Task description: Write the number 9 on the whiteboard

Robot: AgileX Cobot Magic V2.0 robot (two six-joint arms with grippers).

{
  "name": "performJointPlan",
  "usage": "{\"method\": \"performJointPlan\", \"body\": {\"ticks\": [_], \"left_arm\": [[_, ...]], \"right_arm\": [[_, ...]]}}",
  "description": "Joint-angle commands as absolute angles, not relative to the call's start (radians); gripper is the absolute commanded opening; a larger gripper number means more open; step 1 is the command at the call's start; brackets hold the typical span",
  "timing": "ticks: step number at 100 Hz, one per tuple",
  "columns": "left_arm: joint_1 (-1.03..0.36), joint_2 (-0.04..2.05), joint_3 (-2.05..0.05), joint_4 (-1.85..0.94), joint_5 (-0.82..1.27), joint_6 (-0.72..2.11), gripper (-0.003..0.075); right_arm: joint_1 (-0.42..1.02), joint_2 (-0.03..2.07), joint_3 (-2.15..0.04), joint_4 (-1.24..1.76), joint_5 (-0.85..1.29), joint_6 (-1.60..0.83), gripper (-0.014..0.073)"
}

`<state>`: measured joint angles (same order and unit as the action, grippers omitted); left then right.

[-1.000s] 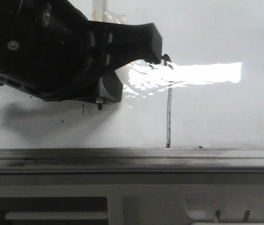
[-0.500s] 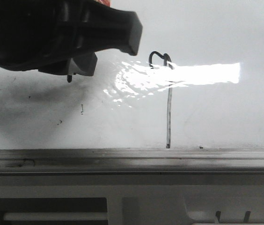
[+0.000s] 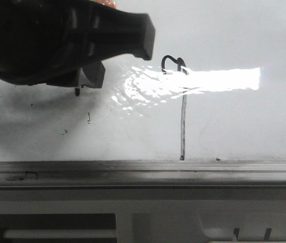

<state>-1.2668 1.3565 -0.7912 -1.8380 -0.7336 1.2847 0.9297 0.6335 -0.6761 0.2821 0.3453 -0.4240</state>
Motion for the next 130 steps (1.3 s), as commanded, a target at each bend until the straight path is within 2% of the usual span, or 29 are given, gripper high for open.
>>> {"method": "performJointPlan", "body": {"ticks": [1, 45, 81, 130], "left_arm": [[-1.259, 1.359, -0.813, -1.861, -0.721, 1.248, -0.0019], [-1.078, 1.409, -0.813, -1.861, -0.453, 1.134, -0.0019], [-1.083, 1.427, -0.809, -1.861, -0.515, 1.136, -0.0019], [-1.209, 1.397, -0.801, -1.861, -0.636, 1.181, -0.0019]], "right_arm": [[0.925, 0.633, -0.711, 0.296, 0.268, -0.429, -0.0066], [0.925, 0.633, -0.711, 0.296, 0.268, -0.429, -0.0066], [0.925, 0.633, -0.711, 0.296, 0.268, -0.429, -0.0066], [0.925, 0.633, -0.711, 0.317, 0.263, -0.429, -0.0066]]}}
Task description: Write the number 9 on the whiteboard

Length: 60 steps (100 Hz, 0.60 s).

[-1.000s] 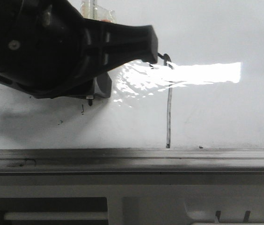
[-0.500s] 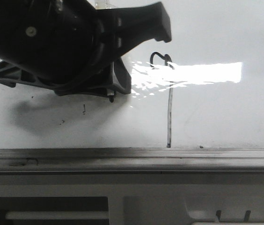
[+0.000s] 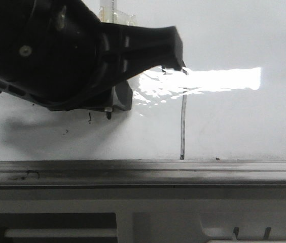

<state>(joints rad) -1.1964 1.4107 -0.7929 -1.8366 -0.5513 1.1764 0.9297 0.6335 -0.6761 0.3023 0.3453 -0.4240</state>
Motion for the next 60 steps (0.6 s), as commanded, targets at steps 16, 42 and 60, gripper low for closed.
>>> {"method": "performJointPlan", "body": {"ticks": [16, 42, 60], "left_arm": [[-1.204, 1.397, -0.797, -1.861, -0.617, 1.134, -0.0019], [-1.13, 1.397, -0.797, -1.861, -0.549, 1.126, -0.0019], [-1.112, 1.397, -0.797, -1.861, -0.541, 1.126, -0.0019]], "right_arm": [[0.925, 0.633, -0.711, 0.318, 0.263, -0.429, -0.0066], [0.925, 0.633, -0.711, 0.319, 0.256, -0.429, -0.0066], [0.925, 0.633, -0.711, 0.319, 0.252, -0.429, -0.0066]]}}
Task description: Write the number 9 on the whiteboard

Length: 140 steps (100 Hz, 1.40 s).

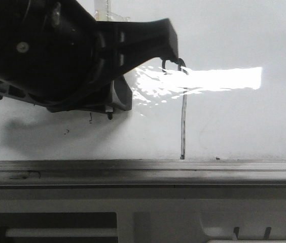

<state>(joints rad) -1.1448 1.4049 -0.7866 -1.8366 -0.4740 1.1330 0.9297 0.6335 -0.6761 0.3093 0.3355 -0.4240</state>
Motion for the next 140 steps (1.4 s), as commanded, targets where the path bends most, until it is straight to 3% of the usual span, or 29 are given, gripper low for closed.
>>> {"method": "performJointPlan", "body": {"ticks": [1, 60, 87, 117, 133, 140], "left_arm": [[-1.111, 1.397, -0.797, -1.861, -0.538, 1.126, -0.0019], [-1.1, 1.399, -0.797, -1.861, -0.518, 1.133, -0.001], [-1.1, 1.399, -0.797, -1.861, -0.52, 1.133, 0.0218], [-1.1, 1.399, -0.797, -1.861, -0.524, 1.133, 0.0246], [-1.1, 1.399, -0.797, -1.861, -0.537, 1.133, 0.0437], [-1.1, 1.399, -0.797, -1.861, -0.55, 1.133, 0.0482]], "right_arm": [[0.925, 0.633, -0.711, 0.319, 0.252, -0.429, -0.0066], [0.925, 0.633, -0.711, 0.321, 0.232, -0.429, -0.0066], [0.925, 0.633, -0.711, 0.321, 0.232, -0.429, -0.0066], [0.925, 0.633, -0.711, 0.323, 0.232, -0.429, -0.0066], [0.925, 0.633, -0.711, 0.323, 0.232, -0.429, -0.0066], [0.925, 0.633, -0.711, 0.323, 0.231, -0.429, -0.0066]]}}
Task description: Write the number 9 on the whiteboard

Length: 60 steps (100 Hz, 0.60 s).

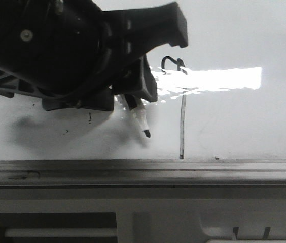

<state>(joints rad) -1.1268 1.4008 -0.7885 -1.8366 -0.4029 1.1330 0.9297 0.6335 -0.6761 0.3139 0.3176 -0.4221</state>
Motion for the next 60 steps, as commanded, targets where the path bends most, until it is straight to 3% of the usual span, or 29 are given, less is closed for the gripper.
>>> {"method": "performJointPlan", "body": {"ticks": [1, 38, 60], "left_arm": [[-1.1, 1.399, -0.797, -1.861, -0.549, 1.133, 0.0484], [-1.106, 1.384, -0.797, -1.861, -0.562, 1.148, 0.0491], [-1.201, 1.289, -0.797, -1.861, -0.591, 1.287, 0.0538]], "right_arm": [[0.925, 0.633, -0.711, 0.323, 0.231, -0.429, -0.0066], [0.925, 0.633, -0.711, 0.323, 0.231, -0.429, -0.0066], [0.925, 0.63, -0.711, 0.323, 0.231, -0.429, -0.0066]]}}
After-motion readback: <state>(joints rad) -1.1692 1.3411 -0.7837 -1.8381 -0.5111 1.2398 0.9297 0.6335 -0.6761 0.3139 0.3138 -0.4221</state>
